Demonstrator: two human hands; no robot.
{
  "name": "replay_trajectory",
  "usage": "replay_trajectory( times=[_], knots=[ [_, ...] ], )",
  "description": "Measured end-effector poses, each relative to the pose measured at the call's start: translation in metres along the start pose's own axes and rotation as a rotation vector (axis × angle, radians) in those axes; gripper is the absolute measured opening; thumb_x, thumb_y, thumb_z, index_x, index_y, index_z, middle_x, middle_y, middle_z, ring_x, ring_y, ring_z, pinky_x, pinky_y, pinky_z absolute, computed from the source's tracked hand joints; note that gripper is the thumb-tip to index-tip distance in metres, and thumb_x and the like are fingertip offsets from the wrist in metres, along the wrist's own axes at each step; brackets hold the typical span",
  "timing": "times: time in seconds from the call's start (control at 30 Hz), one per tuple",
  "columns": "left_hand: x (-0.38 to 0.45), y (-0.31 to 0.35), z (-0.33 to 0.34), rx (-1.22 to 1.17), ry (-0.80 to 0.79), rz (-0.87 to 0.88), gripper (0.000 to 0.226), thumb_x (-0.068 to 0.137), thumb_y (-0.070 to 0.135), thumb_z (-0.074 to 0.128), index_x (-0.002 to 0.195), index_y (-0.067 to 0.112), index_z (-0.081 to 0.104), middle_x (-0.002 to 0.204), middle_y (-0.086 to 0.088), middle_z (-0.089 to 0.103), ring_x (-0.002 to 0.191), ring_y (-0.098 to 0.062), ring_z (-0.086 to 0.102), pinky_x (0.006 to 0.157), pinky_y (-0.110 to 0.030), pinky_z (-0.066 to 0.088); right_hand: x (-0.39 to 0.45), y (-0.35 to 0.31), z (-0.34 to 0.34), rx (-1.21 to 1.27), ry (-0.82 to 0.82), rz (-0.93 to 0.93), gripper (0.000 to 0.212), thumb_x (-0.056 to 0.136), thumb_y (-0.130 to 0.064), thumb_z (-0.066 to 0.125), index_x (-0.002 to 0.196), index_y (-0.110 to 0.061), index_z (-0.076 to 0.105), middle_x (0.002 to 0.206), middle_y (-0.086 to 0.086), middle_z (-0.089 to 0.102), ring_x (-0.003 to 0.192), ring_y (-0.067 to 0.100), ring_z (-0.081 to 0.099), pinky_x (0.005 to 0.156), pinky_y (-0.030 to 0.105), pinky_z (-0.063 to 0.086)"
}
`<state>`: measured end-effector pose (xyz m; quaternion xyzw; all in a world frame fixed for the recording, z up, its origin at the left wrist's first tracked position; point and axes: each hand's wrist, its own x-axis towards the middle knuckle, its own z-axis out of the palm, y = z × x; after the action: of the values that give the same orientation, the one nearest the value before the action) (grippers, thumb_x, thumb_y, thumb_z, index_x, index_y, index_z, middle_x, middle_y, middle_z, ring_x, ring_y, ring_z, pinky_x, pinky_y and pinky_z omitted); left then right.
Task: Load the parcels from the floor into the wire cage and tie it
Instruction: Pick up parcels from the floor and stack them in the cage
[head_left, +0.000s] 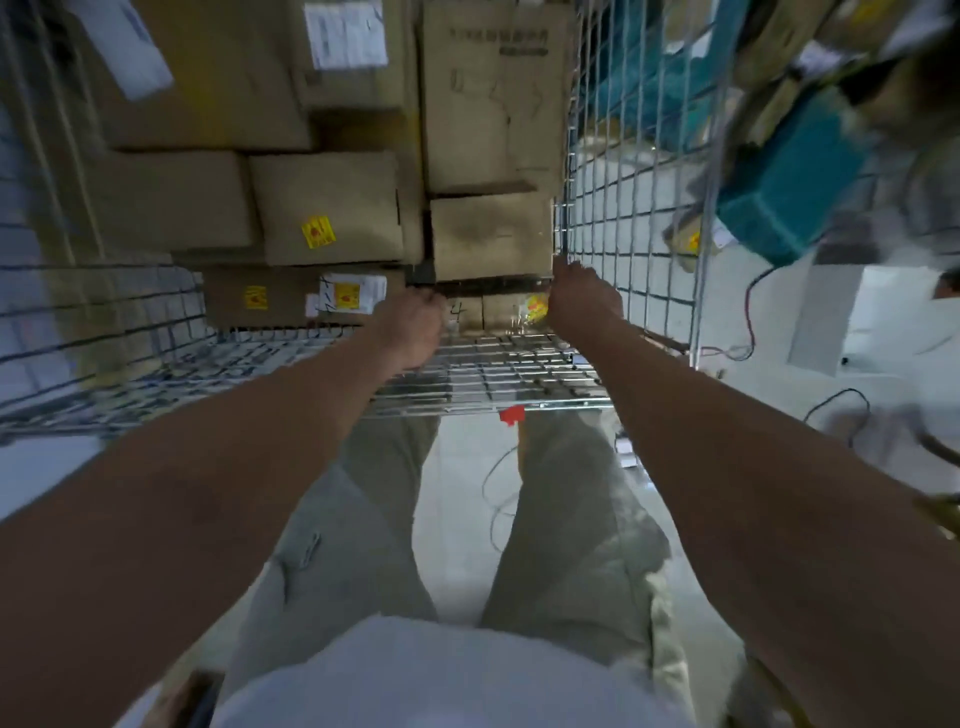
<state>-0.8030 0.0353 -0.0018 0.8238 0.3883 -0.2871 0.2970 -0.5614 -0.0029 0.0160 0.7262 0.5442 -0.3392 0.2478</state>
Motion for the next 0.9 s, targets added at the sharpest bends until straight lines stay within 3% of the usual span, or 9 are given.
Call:
replay_trajectory(
  times=[0.1, 0.23, 0.3, 0.43, 0.57, 0.7, 0.83, 0.9],
  knots=[
    [-0.051, 0.033, -0.039, 0.135, -0.022, 0.037, 0.046, 0.100, 0.016, 0.054, 0.143, 0.004, 0.047, 0.128, -0.018, 0.062, 0.108, -0.034, 0.063, 0.069, -0.036, 0.045, -0.059, -0.004, -0.033, 0.105, 0.057, 0.113, 0.055, 0.096, -0.018, 0.054, 0.148, -0.009, 0.036, 0.141, 0.014, 0.049, 0.129, 0.033, 0.050, 0.096, 0.045, 0.048],
    [-0.106, 0.082, -0.085, 0.300, 0.032, 0.073, 0.037, 0.099, 0.017, 0.047, 0.133, 0.005, 0.053, 0.132, -0.017, 0.059, 0.115, -0.036, 0.057, 0.091, -0.044, 0.051, -0.142, -0.004, -0.056, 0.172, 0.212, 0.089, 0.040, 0.098, -0.023, 0.048, 0.135, -0.010, 0.054, 0.135, 0.011, 0.053, 0.126, 0.031, 0.051, 0.099, 0.041, 0.046],
    [-0.124, 0.110, -0.106, 0.282, 0.083, 0.071, 0.036, 0.101, 0.021, 0.045, 0.133, 0.007, 0.052, 0.130, -0.013, 0.060, 0.115, -0.035, 0.058, 0.090, -0.045, 0.053, -0.182, 0.005, -0.058, 0.227, 0.251, 0.115, 0.041, 0.096, -0.026, 0.049, 0.133, -0.008, 0.055, 0.134, 0.012, 0.054, 0.125, 0.032, 0.052, 0.100, 0.042, 0.045],
    [-0.156, 0.185, -0.138, 0.245, 0.133, 0.105, 0.041, 0.103, 0.028, 0.049, 0.140, 0.010, 0.048, 0.140, -0.009, 0.054, 0.126, -0.030, 0.055, 0.089, -0.042, 0.051, -0.246, 0.044, -0.048, 0.343, 0.372, 0.111, 0.037, 0.099, -0.025, 0.045, 0.128, -0.005, 0.054, 0.130, 0.015, 0.056, 0.121, 0.035, 0.052, 0.097, 0.042, 0.045],
    [-0.176, 0.257, -0.140, 0.363, 0.105, 0.190, 0.041, 0.109, 0.027, 0.043, 0.146, 0.010, 0.045, 0.151, -0.009, 0.046, 0.131, -0.030, 0.050, 0.093, -0.039, 0.047, -0.308, 0.102, -0.008, 0.414, 0.377, 0.151, 0.040, 0.102, -0.030, 0.039, 0.128, -0.004, 0.054, 0.128, 0.017, 0.058, 0.120, 0.034, 0.051, 0.098, 0.041, 0.043],
    [-0.183, 0.325, -0.118, 0.443, 0.075, 0.241, 0.046, 0.110, 0.029, 0.034, 0.150, 0.008, 0.044, 0.157, -0.011, 0.040, 0.141, -0.028, 0.040, 0.110, -0.039, 0.037, -0.368, 0.161, 0.043, 0.487, 0.336, 0.273, 0.048, 0.105, -0.037, 0.032, 0.131, -0.004, 0.053, 0.132, 0.017, 0.056, 0.124, 0.034, 0.050, 0.101, 0.042, 0.042],
    [-0.175, 0.382, -0.110, 0.489, -0.065, 0.284, 0.062, 0.111, 0.045, 0.020, 0.164, 0.014, 0.012, 0.172, -0.005, 0.004, 0.157, -0.027, 0.010, 0.127, -0.043, 0.013, -0.417, 0.208, 0.062, 0.547, 0.291, 0.358, 0.058, 0.107, -0.045, 0.025, 0.137, -0.002, 0.050, 0.138, 0.019, 0.053, 0.129, 0.035, 0.047, 0.104, 0.043, 0.040],
    [-0.165, 0.415, -0.124, 0.438, -0.043, 0.285, 0.067, 0.109, 0.052, 0.016, 0.165, 0.016, 0.007, 0.172, -0.002, -0.001, 0.158, -0.025, 0.006, 0.127, -0.047, 0.011, -0.427, 0.235, 0.057, 0.588, 0.272, 0.376, 0.064, 0.106, -0.052, 0.022, 0.136, -0.004, 0.052, 0.138, 0.019, 0.054, 0.128, 0.036, 0.048, 0.104, 0.045, 0.042]
  ],
)
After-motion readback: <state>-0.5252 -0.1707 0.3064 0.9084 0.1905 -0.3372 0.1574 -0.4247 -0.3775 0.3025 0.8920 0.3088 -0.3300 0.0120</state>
